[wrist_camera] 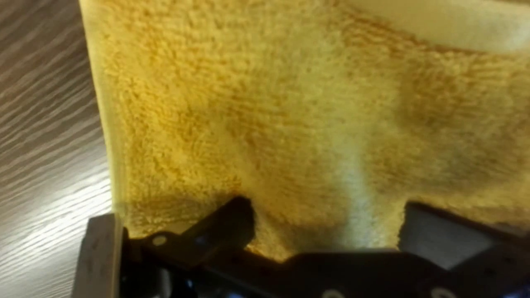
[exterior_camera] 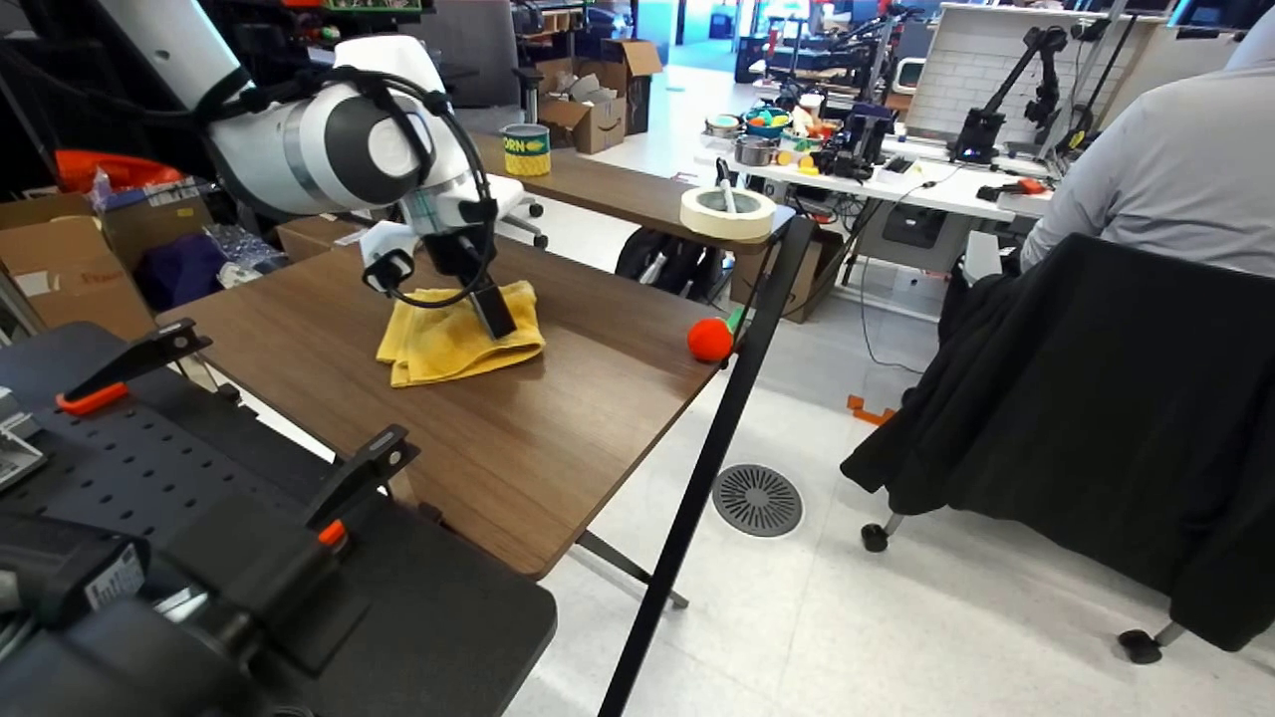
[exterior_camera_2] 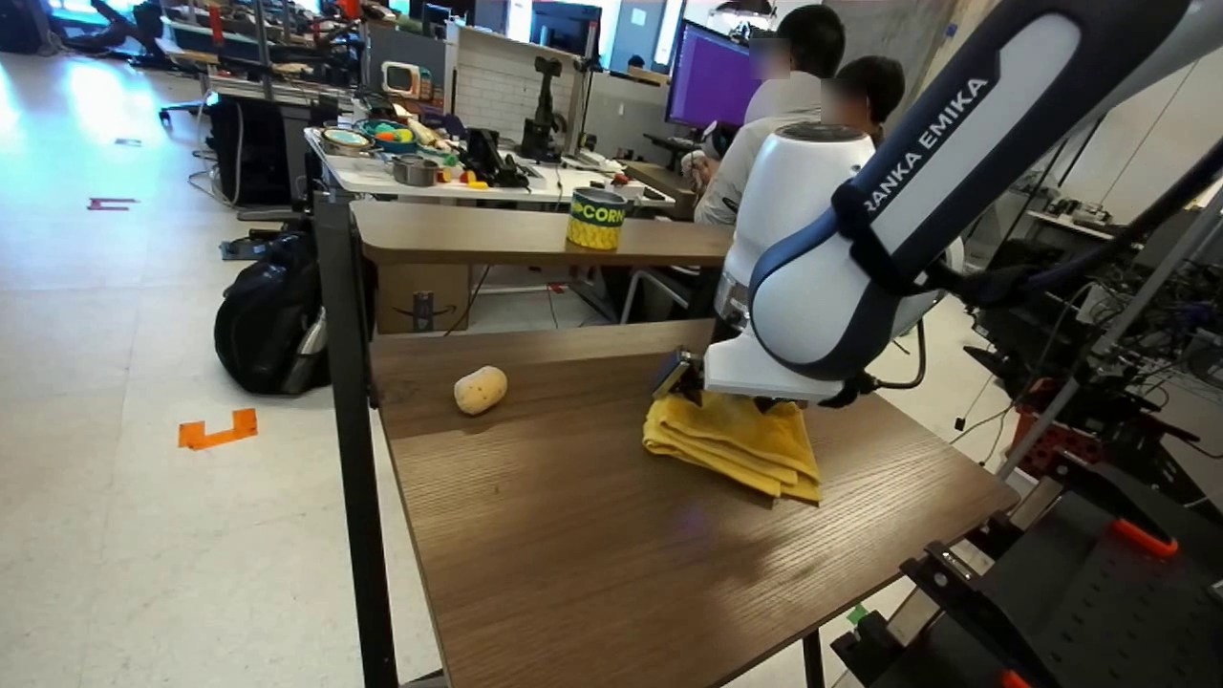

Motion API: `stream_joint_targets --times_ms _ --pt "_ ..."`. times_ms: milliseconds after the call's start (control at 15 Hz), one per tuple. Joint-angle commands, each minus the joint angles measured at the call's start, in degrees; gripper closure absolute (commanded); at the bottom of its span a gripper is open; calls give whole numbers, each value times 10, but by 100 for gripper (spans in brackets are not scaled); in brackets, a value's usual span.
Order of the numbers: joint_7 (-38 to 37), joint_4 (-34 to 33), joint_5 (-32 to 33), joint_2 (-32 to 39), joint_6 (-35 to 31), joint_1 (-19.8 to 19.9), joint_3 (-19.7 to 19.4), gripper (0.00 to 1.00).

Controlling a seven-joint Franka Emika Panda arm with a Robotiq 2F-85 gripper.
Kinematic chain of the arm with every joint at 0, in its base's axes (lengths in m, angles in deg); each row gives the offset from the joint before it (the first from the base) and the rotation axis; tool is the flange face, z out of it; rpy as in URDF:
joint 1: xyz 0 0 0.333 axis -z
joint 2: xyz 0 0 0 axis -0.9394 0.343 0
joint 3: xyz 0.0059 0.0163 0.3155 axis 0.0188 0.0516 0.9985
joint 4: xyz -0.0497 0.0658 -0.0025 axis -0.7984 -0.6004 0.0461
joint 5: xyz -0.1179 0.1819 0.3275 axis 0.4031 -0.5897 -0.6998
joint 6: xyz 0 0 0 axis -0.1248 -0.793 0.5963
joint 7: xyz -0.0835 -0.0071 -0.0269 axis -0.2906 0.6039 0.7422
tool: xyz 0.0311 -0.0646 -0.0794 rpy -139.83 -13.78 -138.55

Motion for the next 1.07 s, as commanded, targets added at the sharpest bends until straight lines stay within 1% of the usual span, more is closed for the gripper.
stream_joint_targets --times_ms 0,200,333,400,533,600,667,867,1000 --pt "-5 28 7 6 -31 -57 33 0" --pt "-5 32 6 -5 -19 -111 53 0" --pt "-11 22 3 0 -13 -148 63 0" --pt "-11 5 3 8 -2 -156 64 0" --pt "-25 -27 -2 23 29 -174 53 0" --pt "-1 34 3 7 -37 -146 52 0" --pt "1 24 -1 15 -34 -128 45 0" --pt "-27 6 -26 13 -18 -89 23 0" --pt "-30 -2 -35 11 -12 -39 17 0"
